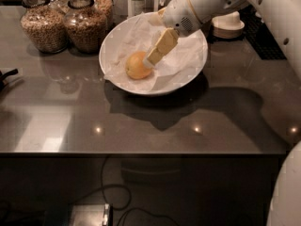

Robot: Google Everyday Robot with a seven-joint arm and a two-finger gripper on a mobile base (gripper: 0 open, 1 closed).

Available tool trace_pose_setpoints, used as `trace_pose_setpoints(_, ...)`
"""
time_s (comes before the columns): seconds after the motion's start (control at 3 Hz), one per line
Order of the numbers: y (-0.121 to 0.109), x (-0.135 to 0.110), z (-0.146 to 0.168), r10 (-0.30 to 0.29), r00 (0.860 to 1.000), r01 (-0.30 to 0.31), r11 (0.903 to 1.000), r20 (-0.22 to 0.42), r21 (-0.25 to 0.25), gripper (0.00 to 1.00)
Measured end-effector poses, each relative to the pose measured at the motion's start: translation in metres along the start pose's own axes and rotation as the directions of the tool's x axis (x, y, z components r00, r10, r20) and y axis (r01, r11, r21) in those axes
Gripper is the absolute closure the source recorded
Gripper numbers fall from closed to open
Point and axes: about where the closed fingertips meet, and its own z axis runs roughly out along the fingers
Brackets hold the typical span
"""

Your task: Pick orange from white bowl

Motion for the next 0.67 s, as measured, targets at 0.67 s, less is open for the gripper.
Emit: trace_pose_setpoints(0.67, -0.0046, 0.0393, 0.0355, 0.042, 0.999, -0.042, 0.9988, 0.013, -0.024, 0.0)
